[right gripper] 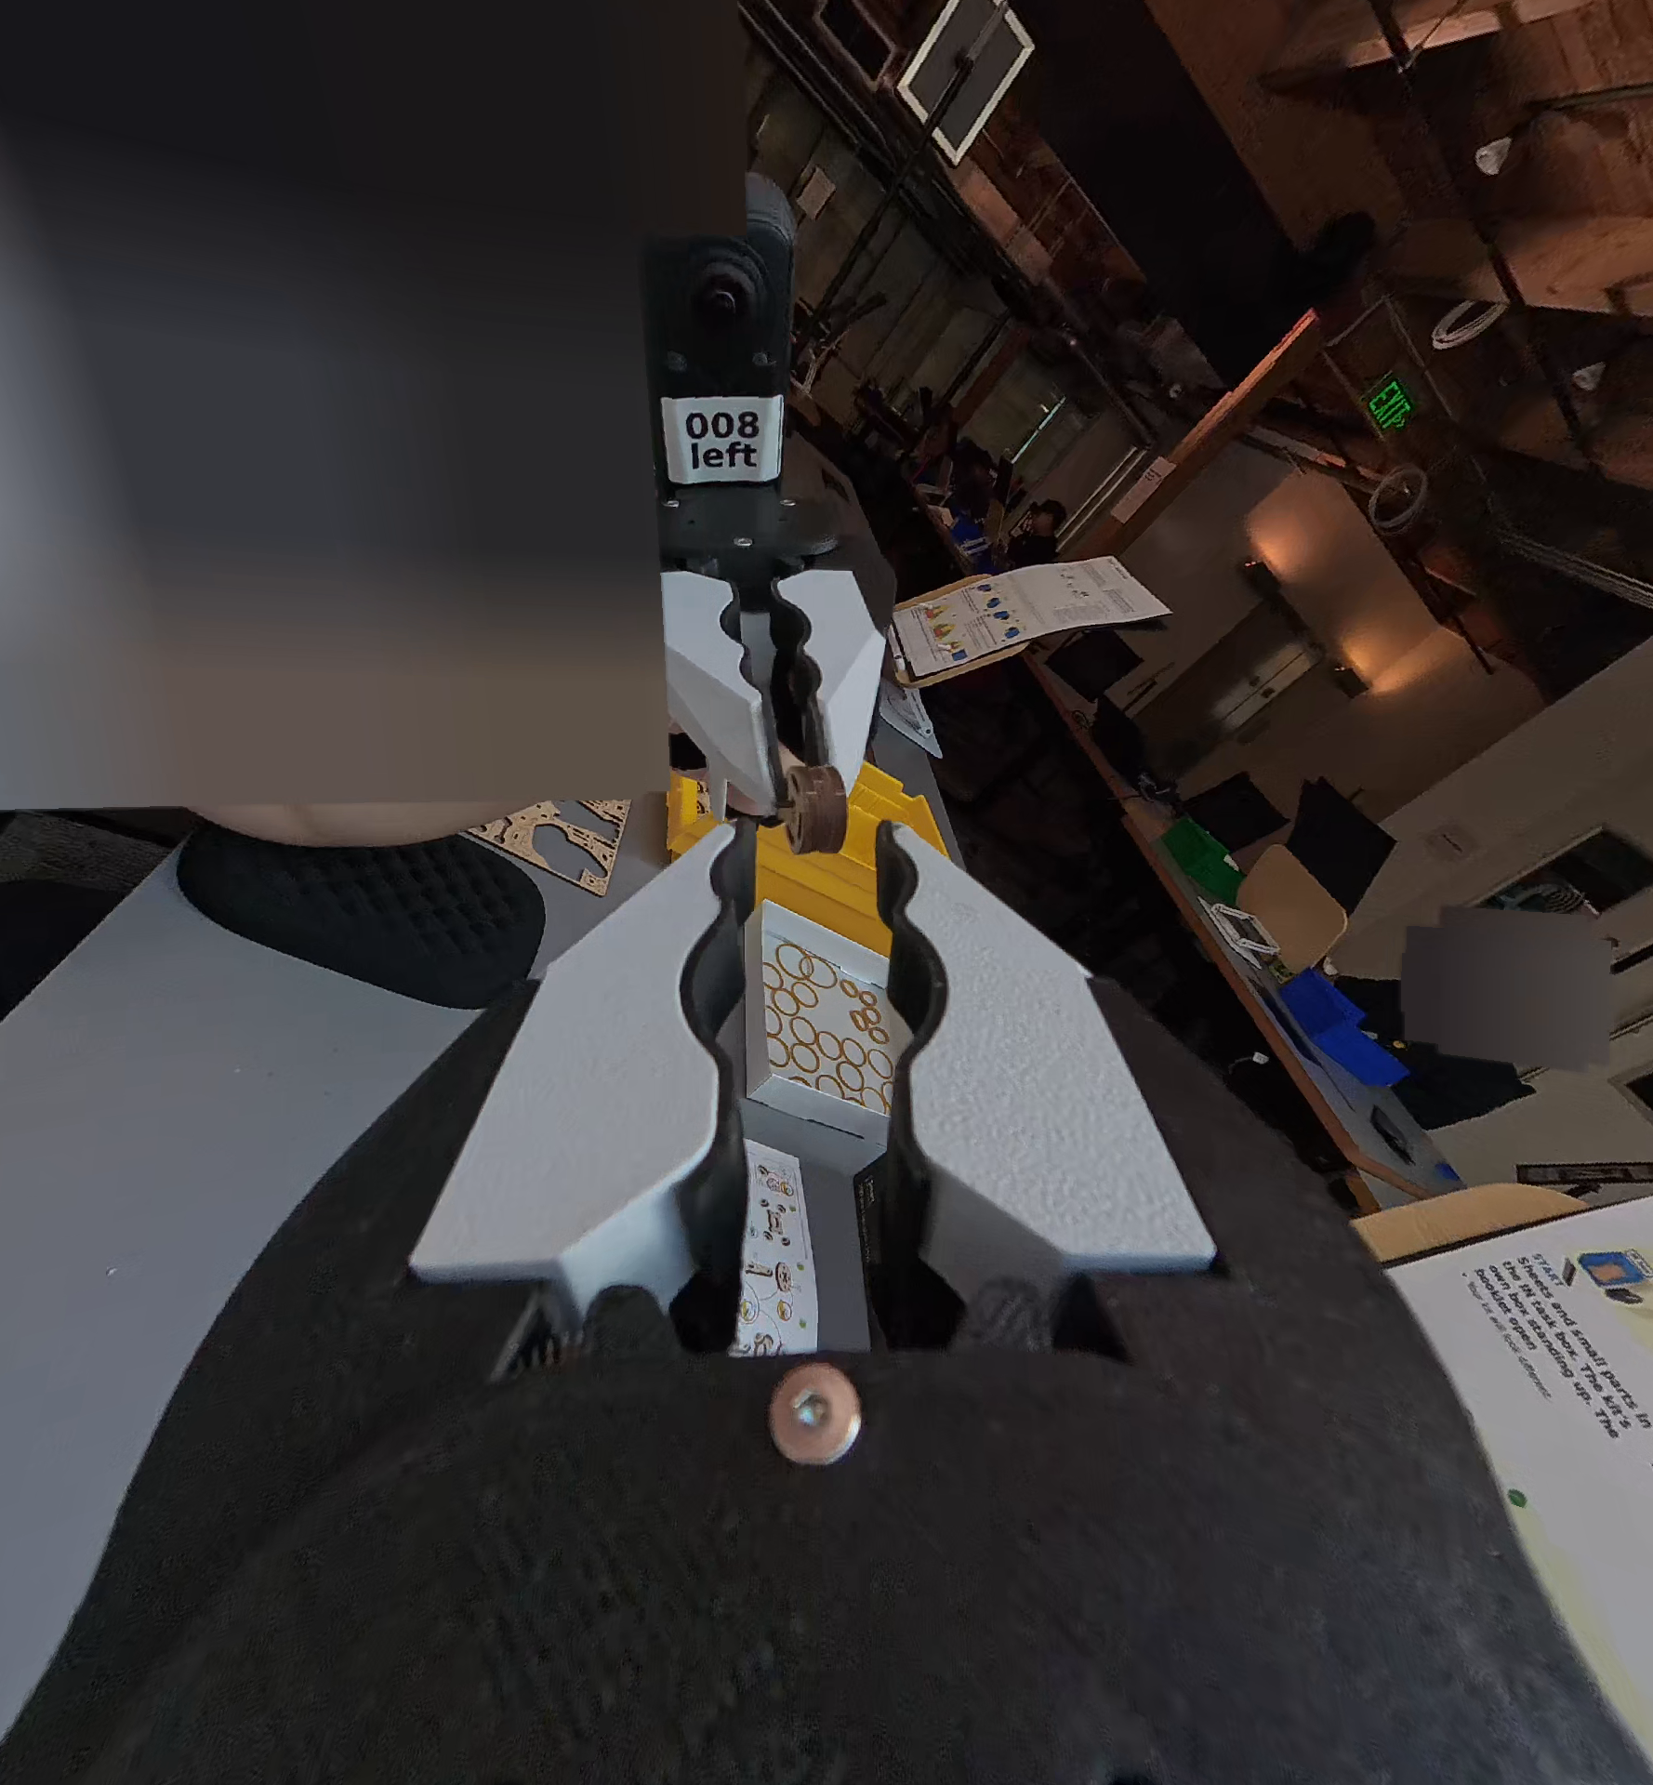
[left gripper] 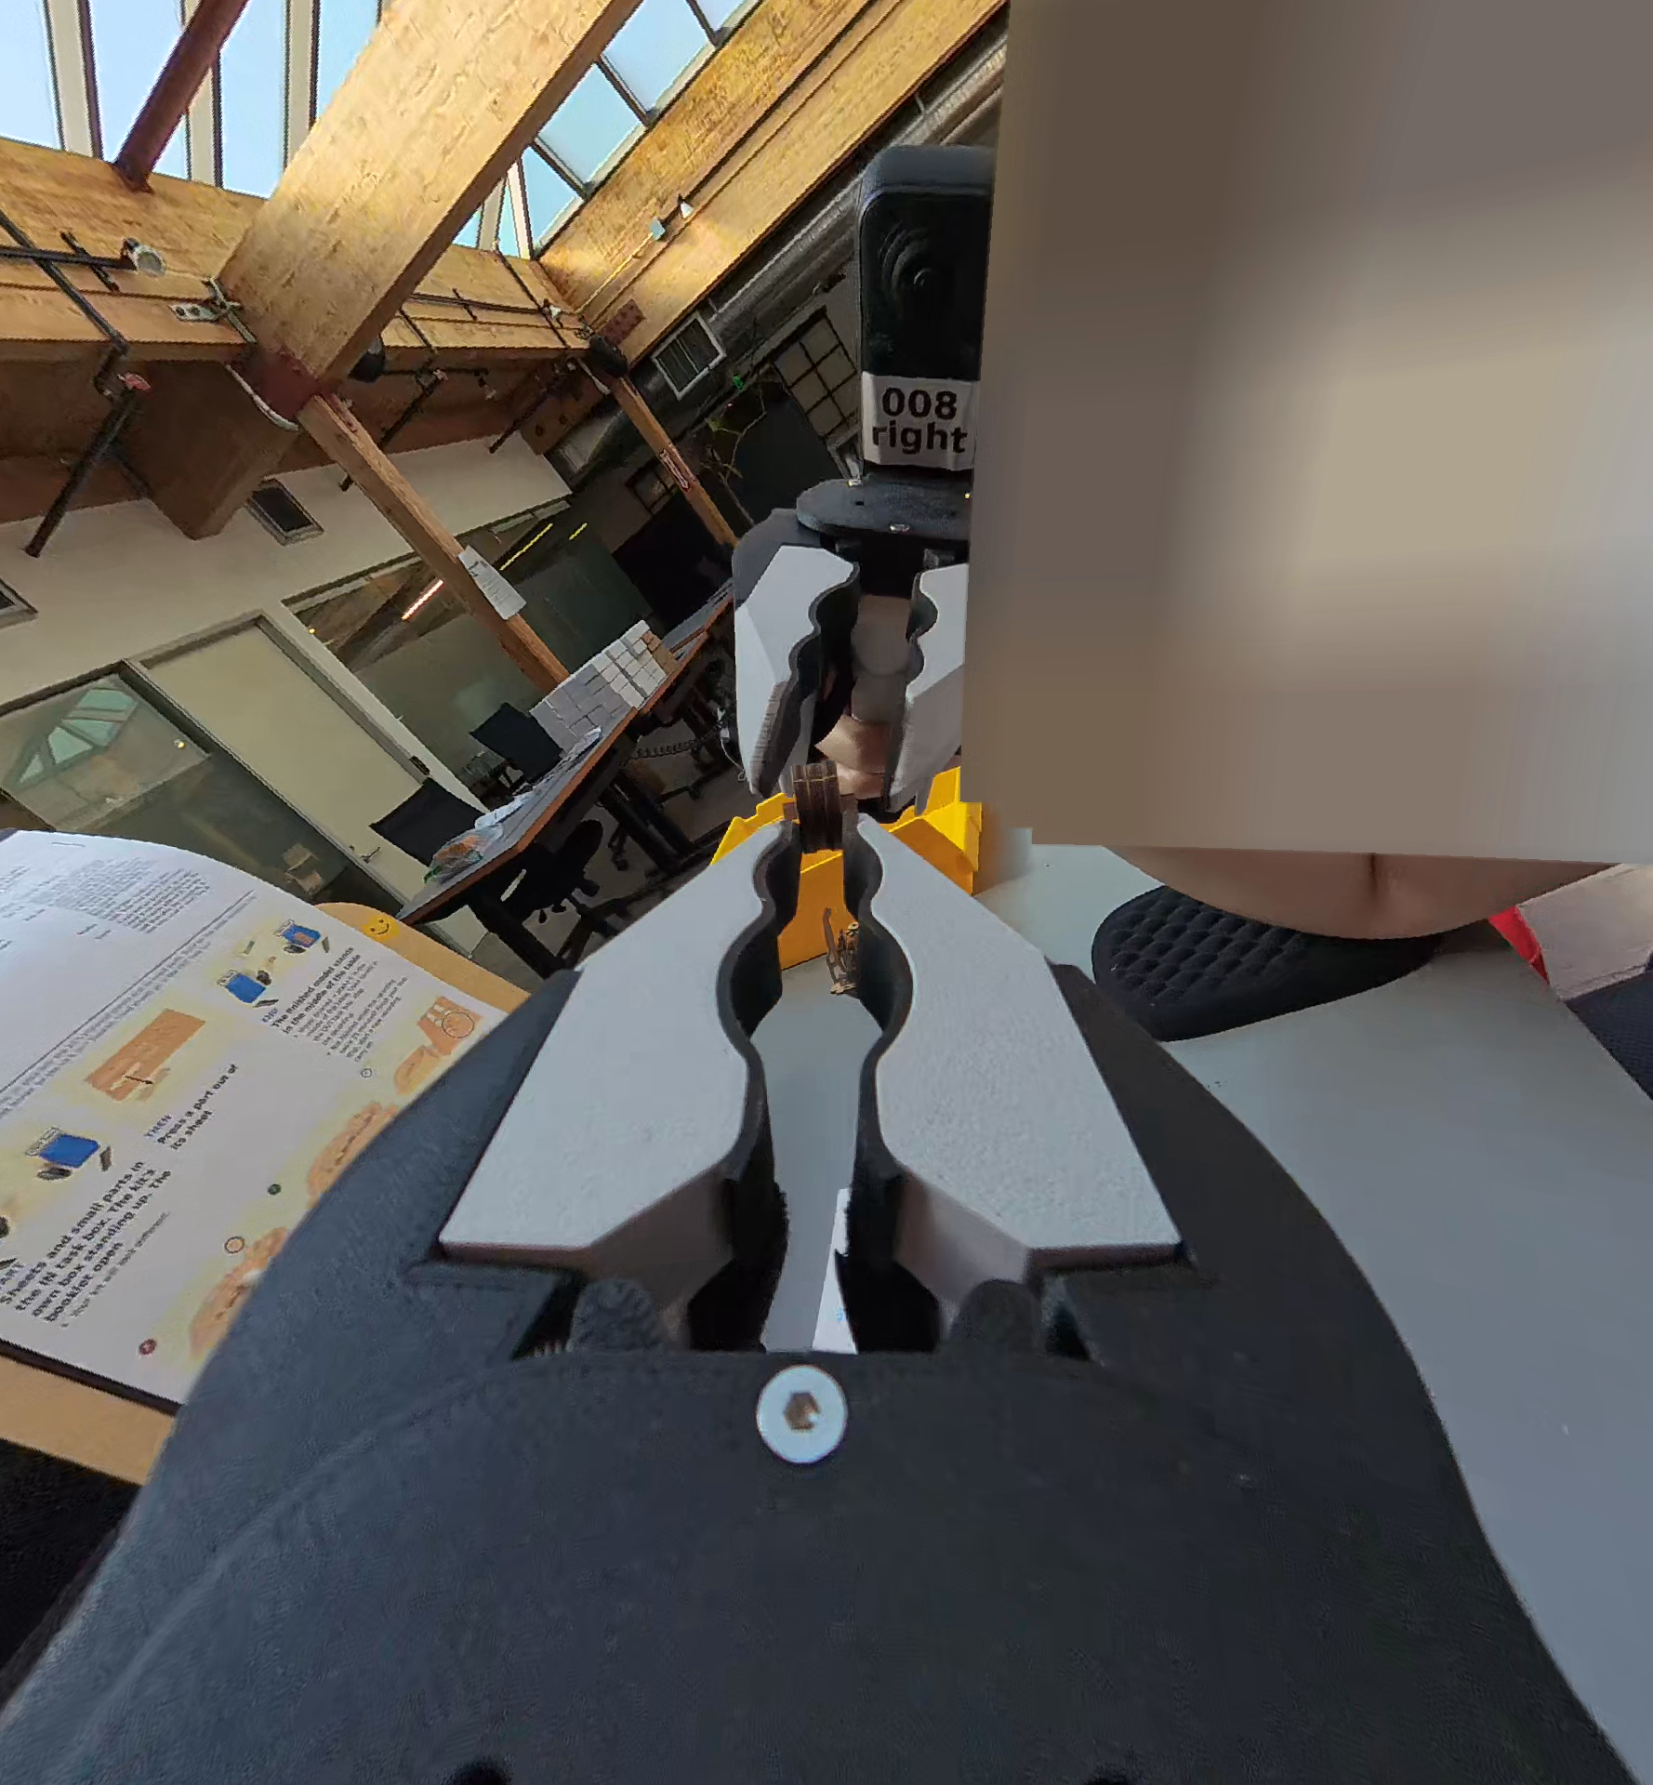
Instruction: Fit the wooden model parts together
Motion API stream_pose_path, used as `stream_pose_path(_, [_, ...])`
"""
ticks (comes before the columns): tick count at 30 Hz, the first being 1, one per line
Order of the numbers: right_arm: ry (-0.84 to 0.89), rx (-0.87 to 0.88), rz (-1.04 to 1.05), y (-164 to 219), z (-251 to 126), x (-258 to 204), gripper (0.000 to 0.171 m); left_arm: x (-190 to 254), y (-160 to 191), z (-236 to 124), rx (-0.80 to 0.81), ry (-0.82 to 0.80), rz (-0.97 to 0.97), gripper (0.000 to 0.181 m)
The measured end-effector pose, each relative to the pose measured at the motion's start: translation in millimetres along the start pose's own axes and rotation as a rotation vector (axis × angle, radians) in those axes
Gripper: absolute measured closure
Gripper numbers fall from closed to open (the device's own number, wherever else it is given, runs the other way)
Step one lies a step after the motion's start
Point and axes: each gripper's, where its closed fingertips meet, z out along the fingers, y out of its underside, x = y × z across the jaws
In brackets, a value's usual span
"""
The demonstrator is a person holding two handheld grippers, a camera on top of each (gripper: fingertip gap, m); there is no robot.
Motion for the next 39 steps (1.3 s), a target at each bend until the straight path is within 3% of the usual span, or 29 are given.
stream_pose_path(6, [-0.045,-0.023,0.061,8,5,-3,0.158,3,2,6,0.026,0.061,-0.148,0.174])
stream_pose_path(14, [-0.132,0.048,0.214,6,1,-2,0.159,2,-2,9,0.091,0.146,-0.413,0.174])
stream_pose_path(18, [-0.200,0.119,0.273,2,-1,-4,0.160,4,-5,10,0.101,0.150,-0.415,0.174])
stream_pose_path(23, [-0.141,0.112,0.112,10,0,-2,0.159,2,2,12,0.014,0.036,-0.177,0.174])
stream_pose_path(27, [-0.112,0.082,0.002,7,-2,-7,0.145,11,-7,8,0.024,-0.032,0.146,0.175])
stream_pose_path(33, [0.010,0.009,-0.339,1,-8,-13,0.145,11,-4,1,-0.055,-0.227,0.715,0.175])
stream_pose_path(39, [0.076,-0.074,-0.550,-2,-8,-21,0.146,24,6,7,-0.128,-0.197,0.868,0.174])
